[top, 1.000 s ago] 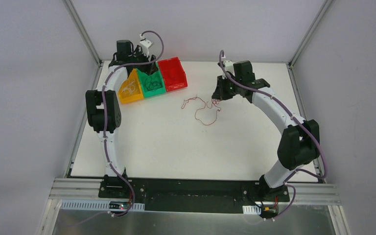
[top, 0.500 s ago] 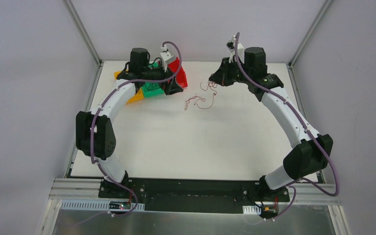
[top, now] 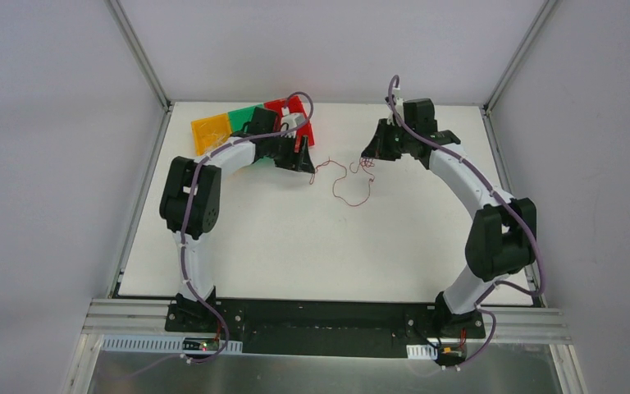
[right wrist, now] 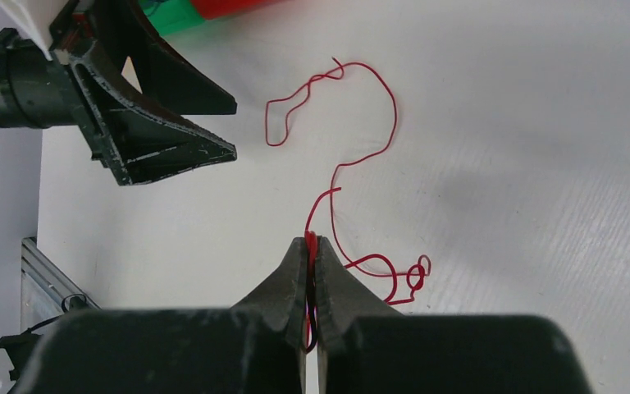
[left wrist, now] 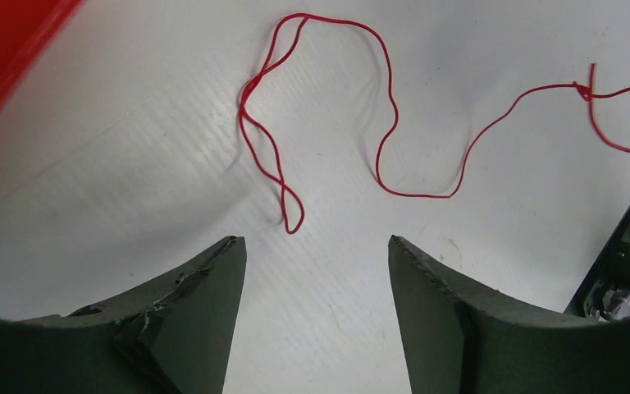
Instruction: Untangle the cables
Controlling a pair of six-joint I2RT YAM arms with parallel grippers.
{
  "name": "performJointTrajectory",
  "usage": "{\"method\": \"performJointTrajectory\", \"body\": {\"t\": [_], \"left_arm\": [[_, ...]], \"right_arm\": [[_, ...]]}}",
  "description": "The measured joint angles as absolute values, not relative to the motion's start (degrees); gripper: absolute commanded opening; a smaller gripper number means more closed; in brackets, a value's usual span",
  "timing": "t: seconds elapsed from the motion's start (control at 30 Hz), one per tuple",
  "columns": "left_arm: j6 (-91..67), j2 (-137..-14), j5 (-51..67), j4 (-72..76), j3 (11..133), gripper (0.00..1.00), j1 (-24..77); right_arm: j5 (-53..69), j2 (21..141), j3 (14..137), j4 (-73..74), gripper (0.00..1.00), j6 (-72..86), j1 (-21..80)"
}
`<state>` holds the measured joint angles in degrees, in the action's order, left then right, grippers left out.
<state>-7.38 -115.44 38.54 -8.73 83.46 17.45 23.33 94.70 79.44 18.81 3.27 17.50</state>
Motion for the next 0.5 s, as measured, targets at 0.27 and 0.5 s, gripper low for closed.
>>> {"method": "performJointTrajectory", "body": {"t": [0.27,0.5], "left_arm": [[-13.10,-122.13,34.44,-7.97,87.64,0.50,21.85],[-17.26,-124.62,31.03,-6.92,89.54,0.24,24.01]], "right_arm": [[22.92,101.75,78.89,16.88,0.00,8.14,16.84],[23.51,106.32,79.18,15.46,0.00,12.01,16.49]]}}
